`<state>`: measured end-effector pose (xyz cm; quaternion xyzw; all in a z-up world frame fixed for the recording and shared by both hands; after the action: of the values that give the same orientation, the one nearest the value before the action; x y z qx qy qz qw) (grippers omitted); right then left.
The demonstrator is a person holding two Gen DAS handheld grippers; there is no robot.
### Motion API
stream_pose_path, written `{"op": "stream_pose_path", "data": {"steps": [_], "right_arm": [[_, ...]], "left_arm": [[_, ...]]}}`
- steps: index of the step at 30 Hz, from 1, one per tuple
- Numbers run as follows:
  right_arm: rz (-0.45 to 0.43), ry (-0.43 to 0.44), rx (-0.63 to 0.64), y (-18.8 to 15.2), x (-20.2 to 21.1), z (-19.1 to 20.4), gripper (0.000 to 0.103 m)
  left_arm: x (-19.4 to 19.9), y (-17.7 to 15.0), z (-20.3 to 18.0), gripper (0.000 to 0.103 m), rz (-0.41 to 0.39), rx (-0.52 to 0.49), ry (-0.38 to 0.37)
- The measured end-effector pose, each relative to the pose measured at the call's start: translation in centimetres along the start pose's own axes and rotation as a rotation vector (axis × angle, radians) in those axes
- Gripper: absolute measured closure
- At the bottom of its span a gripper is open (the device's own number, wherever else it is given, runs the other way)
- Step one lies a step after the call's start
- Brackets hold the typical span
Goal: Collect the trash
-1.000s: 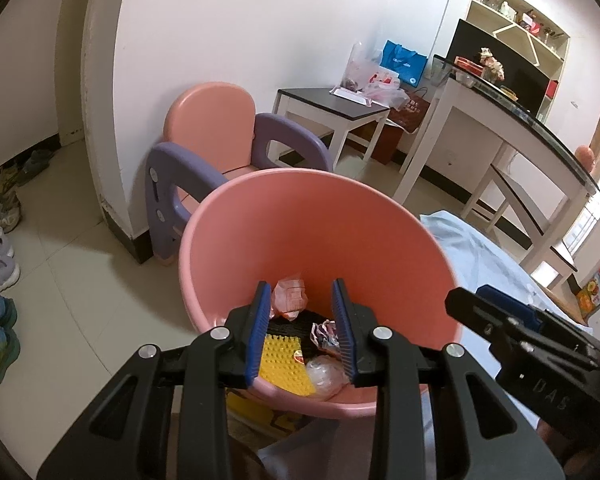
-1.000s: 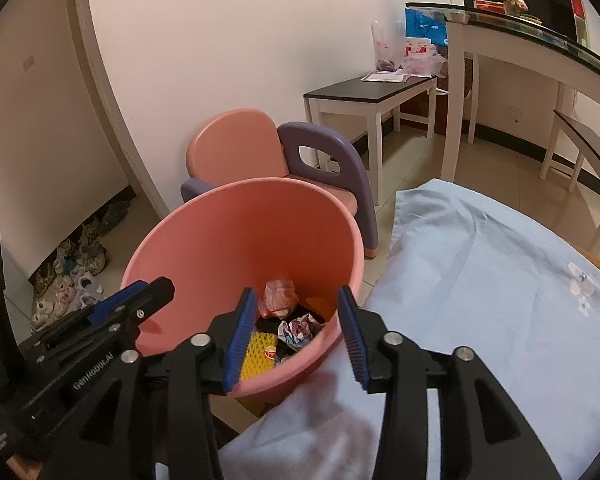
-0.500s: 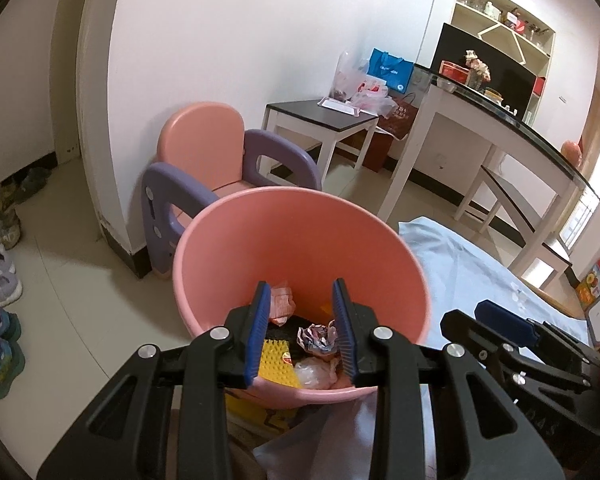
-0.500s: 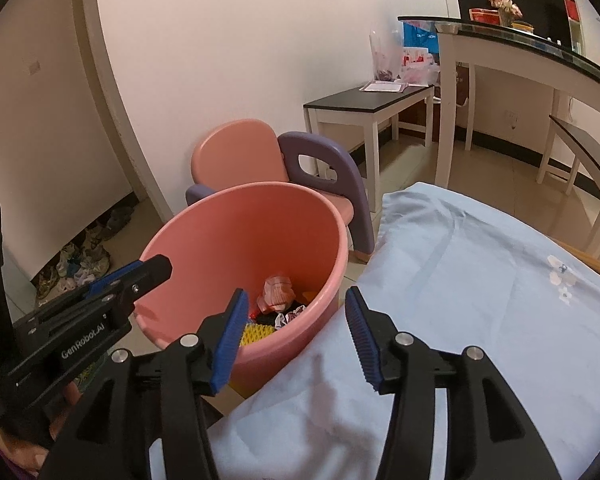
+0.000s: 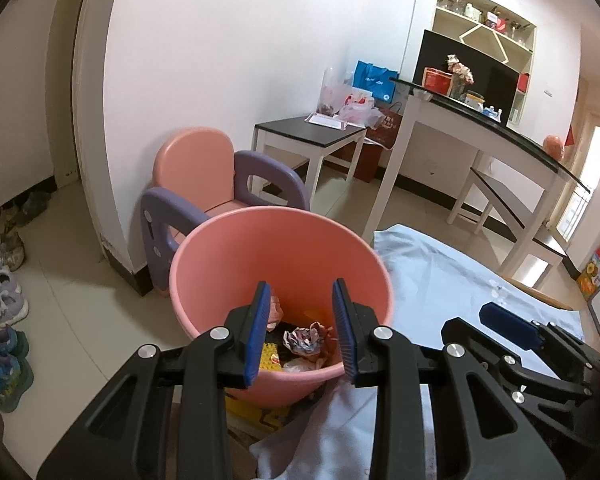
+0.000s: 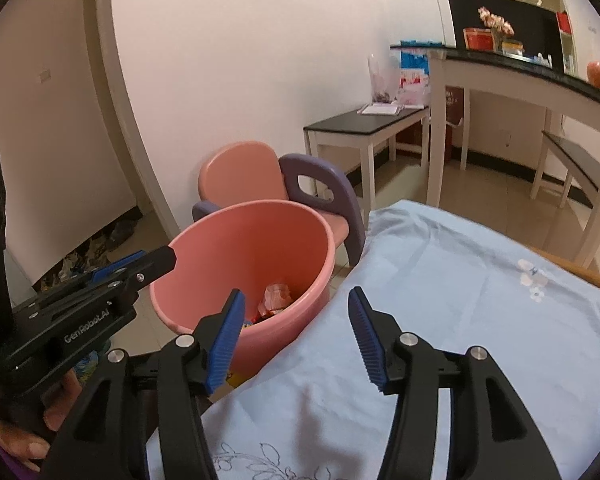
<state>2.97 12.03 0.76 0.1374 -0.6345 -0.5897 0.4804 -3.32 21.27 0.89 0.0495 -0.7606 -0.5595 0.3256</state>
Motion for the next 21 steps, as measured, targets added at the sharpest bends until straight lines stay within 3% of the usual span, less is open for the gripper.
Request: {"op": "stream_pose_path", "data": {"steps": [9, 21], "right_arm": [[-0.057, -0.030, 0.032, -0.1, 2.9, -0.4, 0.046], [-0.066, -0.068, -0.029, -1.2, 5.5, -3.1, 0.045]], "left_arm": [[1.8, -0.1, -1.6, 0.071, -0.026, -0.015, -0.006], [3.1, -0.8, -3.9, 0.071, -0.027, -0.035, -0.017]]}}
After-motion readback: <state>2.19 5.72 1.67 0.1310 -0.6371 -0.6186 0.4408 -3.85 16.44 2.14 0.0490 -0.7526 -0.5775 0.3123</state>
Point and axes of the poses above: each gripper's, at about its wrist camera, not at the fingertips, and x roughly against the way its jaws point, z to its left, y to its top, the point moved 5 cm from there along -x, roughly the way its jaws point, and after that the axes turned 8 degrees about -z, right-handed, at the moved point
